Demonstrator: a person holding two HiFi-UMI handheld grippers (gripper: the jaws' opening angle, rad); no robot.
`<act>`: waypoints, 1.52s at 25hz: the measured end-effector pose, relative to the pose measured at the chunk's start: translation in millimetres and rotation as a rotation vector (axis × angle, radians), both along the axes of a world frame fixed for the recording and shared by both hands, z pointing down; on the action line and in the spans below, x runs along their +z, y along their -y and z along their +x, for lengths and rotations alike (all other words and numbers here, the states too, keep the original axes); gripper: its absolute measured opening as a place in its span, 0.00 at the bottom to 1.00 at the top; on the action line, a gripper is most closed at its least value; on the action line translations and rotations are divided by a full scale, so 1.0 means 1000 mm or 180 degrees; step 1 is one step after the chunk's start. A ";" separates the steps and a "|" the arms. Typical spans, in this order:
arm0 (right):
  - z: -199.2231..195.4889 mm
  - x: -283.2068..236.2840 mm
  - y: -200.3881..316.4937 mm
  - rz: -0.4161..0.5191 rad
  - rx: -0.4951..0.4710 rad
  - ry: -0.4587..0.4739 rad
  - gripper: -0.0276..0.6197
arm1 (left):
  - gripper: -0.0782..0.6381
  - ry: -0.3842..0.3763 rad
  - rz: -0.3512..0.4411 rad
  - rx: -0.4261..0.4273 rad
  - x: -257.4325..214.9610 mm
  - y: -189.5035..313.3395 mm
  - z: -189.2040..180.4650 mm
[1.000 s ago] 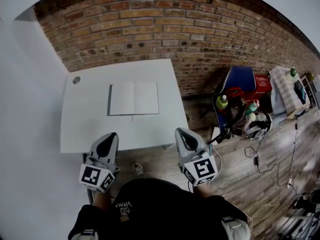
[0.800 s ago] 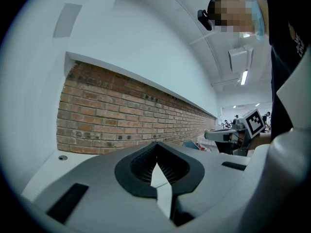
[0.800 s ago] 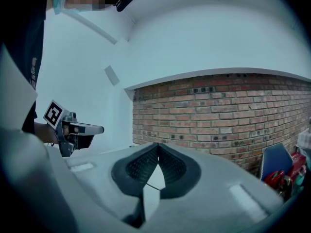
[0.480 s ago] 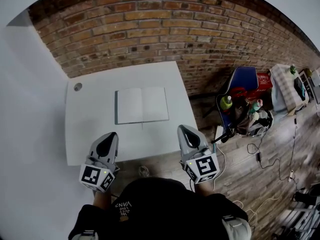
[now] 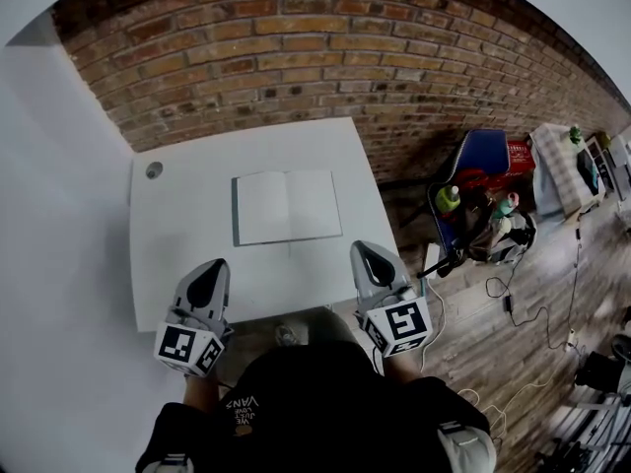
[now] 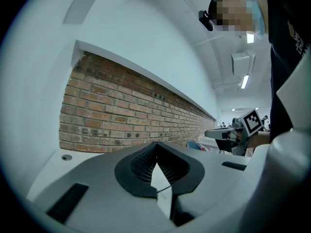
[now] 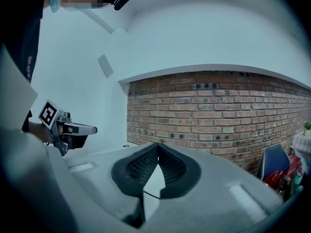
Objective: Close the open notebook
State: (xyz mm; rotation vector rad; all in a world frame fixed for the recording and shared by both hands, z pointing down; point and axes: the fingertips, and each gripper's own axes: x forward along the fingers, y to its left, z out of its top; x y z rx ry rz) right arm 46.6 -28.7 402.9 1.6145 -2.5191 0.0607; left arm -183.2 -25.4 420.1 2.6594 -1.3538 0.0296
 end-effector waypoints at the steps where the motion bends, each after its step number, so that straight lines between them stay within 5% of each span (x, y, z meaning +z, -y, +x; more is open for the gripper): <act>1: -0.001 0.002 0.002 0.0000 -0.0012 0.0004 0.04 | 0.12 -0.0009 -0.0008 -0.0018 0.002 0.002 -0.002; 14: -0.001 0.012 0.052 -0.0080 -0.0102 0.0091 0.04 | 0.12 0.0012 -0.0037 -0.0198 0.005 0.039 -0.006; 38: 0.033 0.063 0.158 -0.0425 -0.0250 0.0028 0.04 | 0.12 0.0173 -0.0234 -0.0328 0.052 0.144 0.040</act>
